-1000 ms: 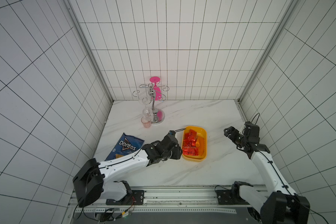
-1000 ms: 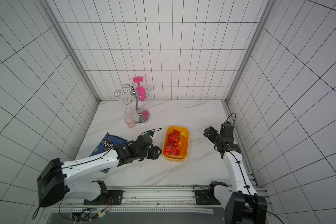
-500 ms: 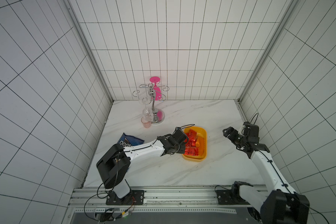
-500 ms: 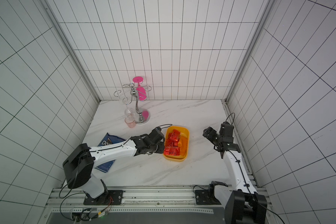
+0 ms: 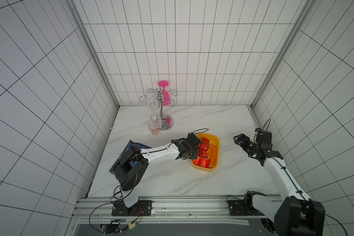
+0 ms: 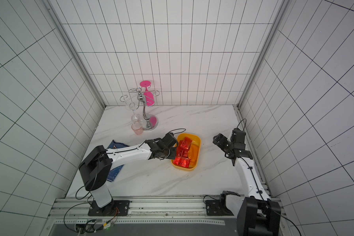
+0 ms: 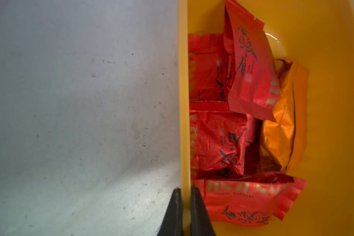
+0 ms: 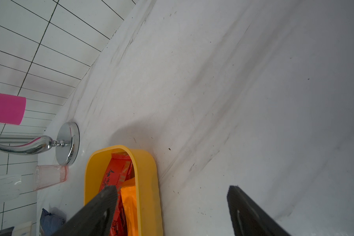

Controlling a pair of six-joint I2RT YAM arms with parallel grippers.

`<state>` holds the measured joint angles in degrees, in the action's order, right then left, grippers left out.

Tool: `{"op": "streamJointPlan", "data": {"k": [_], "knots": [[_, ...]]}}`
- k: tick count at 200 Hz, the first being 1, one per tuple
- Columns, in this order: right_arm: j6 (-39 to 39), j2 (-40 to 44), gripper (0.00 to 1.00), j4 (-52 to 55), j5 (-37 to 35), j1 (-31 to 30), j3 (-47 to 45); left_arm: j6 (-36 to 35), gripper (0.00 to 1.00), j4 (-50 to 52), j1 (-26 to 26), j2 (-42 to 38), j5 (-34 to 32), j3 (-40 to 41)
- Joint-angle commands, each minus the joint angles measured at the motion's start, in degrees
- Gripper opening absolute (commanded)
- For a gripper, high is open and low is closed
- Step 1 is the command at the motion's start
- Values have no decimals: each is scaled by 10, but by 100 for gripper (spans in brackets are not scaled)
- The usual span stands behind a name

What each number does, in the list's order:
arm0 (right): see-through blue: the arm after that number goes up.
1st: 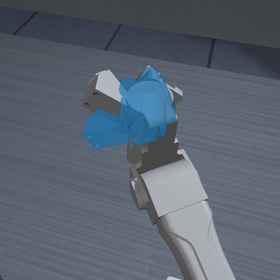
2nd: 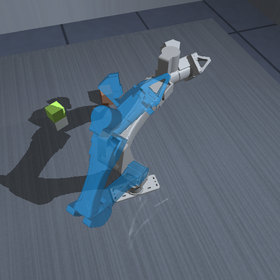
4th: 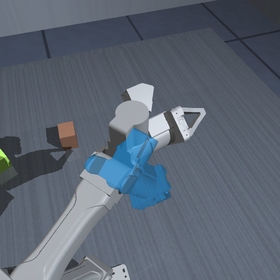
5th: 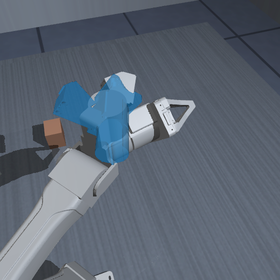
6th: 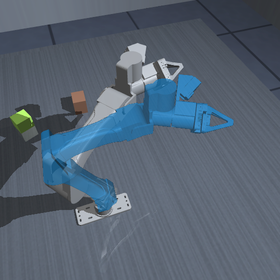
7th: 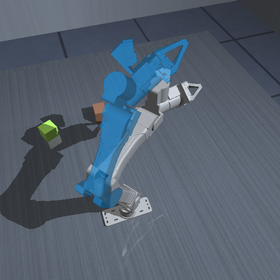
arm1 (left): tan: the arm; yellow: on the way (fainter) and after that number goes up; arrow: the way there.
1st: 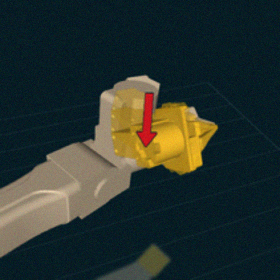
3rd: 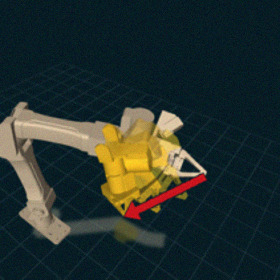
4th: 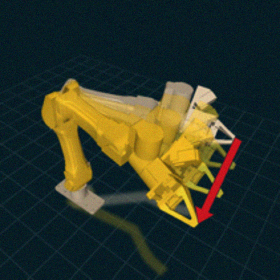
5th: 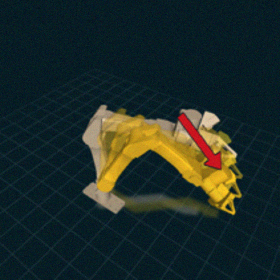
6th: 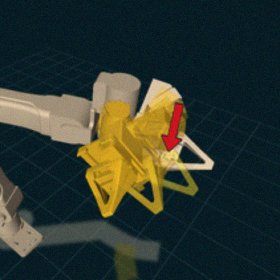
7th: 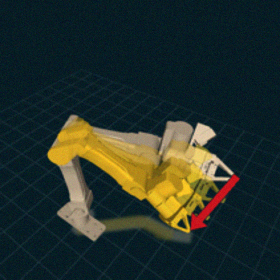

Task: Take the tea bags out of the storage box
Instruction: Move the storage box to the center of the board.

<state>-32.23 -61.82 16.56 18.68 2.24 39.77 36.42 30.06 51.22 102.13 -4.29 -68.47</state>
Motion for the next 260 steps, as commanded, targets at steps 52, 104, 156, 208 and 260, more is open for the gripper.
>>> {"op": "streamJointPlan", "data": {"k": [52,104,156,208,260], "knots": [[4,-21,81,11,39,-27,36,43,0,79,-66,-198,-66,166],[64,-44,75,58,10,-216,102,58,0,126,-142,-353,-64,280],[172,-118,62,93,-22,-404,171,54,0,114,-161,-366,-55,293],[376,-148,55,-15,-41,-508,133,24,0,91,-173,-382,-42,302],[679,-229,59,-59,-1,-543,146,1,0,63,-189,-353,-11,313]]}}
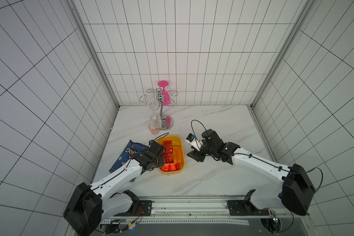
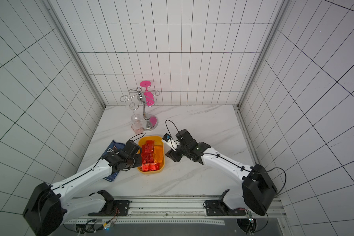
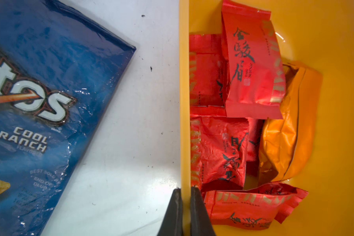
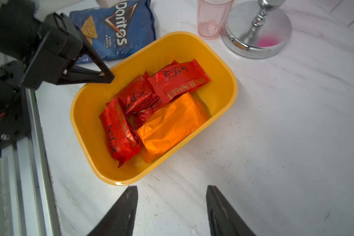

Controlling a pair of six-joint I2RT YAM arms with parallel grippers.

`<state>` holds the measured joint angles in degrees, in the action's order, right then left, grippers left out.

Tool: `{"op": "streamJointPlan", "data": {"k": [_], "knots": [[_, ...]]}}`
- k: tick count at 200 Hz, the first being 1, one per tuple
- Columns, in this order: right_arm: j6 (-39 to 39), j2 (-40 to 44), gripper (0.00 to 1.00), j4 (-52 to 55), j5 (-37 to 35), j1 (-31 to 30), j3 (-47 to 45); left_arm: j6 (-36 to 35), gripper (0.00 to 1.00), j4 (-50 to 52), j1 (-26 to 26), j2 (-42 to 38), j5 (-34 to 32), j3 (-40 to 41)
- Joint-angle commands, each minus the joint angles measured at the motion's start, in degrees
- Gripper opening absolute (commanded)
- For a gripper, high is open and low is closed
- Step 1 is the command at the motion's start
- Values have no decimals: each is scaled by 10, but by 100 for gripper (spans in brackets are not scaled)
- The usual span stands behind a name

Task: Take the tea bags out of the storage box
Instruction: Move the storage box to the center of the board, then pick up the tea bag from the storage box.

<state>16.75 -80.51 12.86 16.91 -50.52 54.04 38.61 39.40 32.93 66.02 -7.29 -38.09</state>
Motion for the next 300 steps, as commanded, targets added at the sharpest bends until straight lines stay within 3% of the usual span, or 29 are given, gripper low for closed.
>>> {"op": "streamJointPlan", "data": {"k": [1,50,84,152,215,259,296,300], "knots": [[196,-44,59,-22,18,-15,4,-21,0,-30,-6,8,19,9],[291,-152,58,-111,53,-29,48,-30,0,-41,-14,5,35,11],[303,-190,59,-161,45,-38,76,-32,0,-44,-14,1,39,13],[342,-275,59,-150,44,-39,149,-34,0,-49,-15,-3,45,18],[367,-327,52,-146,25,-39,185,-33,0,-51,-16,-5,46,20],[367,-327,35,-159,21,-39,182,-32,0,-51,-15,-5,44,21],[363,-330,0,-157,20,-39,189,-30,0,-51,-16,-5,43,22],[363,-331,0,-158,19,-39,190,-31,0,-51,-16,-5,43,22]]}}
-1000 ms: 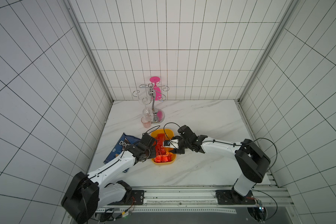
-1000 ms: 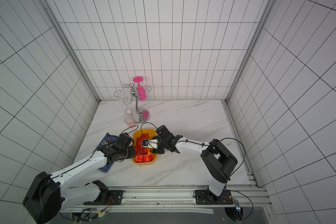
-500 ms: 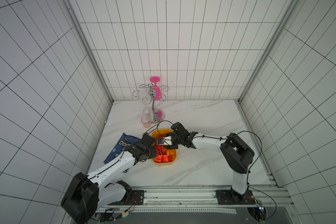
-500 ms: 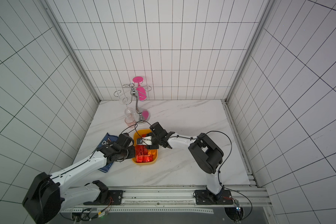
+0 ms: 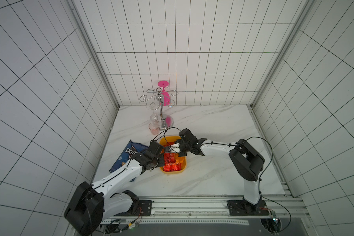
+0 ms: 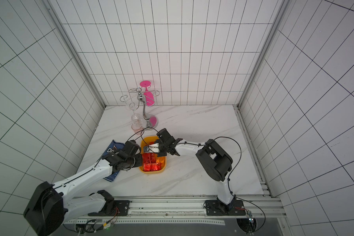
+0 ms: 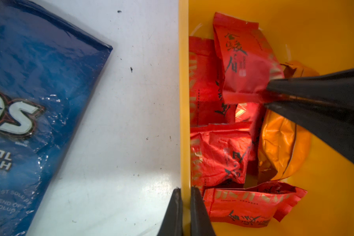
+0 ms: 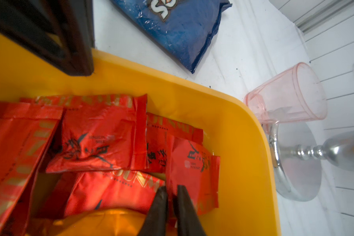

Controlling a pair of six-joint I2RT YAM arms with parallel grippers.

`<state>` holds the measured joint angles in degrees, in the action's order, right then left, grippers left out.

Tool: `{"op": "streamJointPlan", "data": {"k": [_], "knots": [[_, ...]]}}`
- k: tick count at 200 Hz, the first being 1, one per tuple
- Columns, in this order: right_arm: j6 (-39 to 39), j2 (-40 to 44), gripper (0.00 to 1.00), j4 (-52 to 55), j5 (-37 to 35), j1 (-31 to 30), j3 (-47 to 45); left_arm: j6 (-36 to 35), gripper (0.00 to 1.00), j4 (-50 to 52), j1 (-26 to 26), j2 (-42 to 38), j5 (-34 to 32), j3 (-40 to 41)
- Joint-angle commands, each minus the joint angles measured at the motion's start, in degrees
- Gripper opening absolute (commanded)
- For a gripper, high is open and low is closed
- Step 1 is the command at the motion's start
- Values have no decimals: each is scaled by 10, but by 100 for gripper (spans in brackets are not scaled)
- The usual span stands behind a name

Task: Take the tea bags out of the storage box
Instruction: Pick up the tea bag from the storage box, then place the tea bag at the center of the board.

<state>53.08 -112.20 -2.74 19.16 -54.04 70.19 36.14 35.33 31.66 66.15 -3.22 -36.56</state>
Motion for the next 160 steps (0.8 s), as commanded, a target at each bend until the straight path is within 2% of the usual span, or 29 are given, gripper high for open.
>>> {"op": "streamJointPlan", "data": {"k": [1,37,73,108,139,160], "knots": [[-1,-14,0,-2,-4,-4,29,-6,0,-11,-3,-7,2,7],[-27,0,0,-20,-20,-3,30,-4,0,-11,-3,-7,-3,9],[-148,70,0,-38,4,18,35,-1,0,-11,-4,-5,-7,9],[-257,166,0,-55,-17,50,9,0,0,-12,-5,-6,-7,10],[-387,224,0,-50,-13,147,-14,0,0,-11,-5,-4,-7,10],[-435,233,0,-30,-104,204,-43,0,0,-12,-5,-4,-9,12]]}}
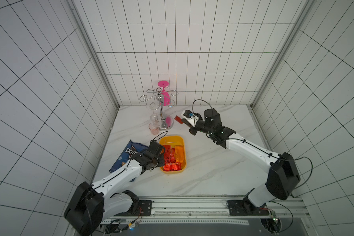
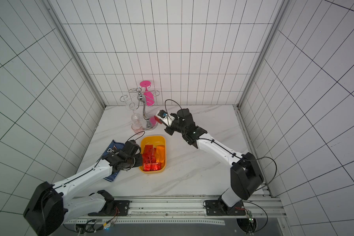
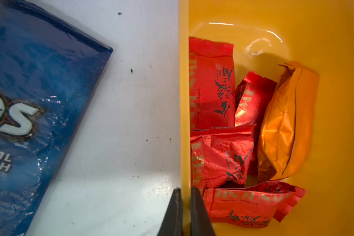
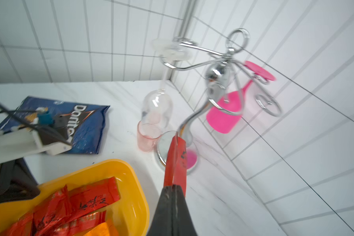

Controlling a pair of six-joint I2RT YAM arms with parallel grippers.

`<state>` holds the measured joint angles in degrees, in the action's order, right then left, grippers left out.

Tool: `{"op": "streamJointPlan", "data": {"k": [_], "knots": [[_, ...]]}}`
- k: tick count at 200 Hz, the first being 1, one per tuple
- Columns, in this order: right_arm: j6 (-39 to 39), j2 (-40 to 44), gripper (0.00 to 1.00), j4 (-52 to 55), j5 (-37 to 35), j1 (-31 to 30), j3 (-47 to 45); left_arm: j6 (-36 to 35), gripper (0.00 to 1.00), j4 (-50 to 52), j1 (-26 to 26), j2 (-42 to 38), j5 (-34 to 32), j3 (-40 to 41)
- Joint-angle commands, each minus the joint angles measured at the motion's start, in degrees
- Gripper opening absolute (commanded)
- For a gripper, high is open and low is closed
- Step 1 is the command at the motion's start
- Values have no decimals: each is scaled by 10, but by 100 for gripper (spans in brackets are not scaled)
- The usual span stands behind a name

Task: Take the tea bags out of the storage box
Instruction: Place the tea bag at the center of the board.

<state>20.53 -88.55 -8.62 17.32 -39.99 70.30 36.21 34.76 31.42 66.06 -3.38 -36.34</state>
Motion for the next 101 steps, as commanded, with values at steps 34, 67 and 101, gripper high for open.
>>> {"op": "streamJointPlan", "data": {"k": [34,67,101], "knots": [[-131,-69,0,116,-227,97,-27,-1,0,-7,-3,1,-9,7],[-169,-163,0,168,-213,76,28,-1,0,-7,-3,1,-9,8],[-150,-214,0,176,-250,21,61,-1,0,-7,-4,1,-8,9]]}}
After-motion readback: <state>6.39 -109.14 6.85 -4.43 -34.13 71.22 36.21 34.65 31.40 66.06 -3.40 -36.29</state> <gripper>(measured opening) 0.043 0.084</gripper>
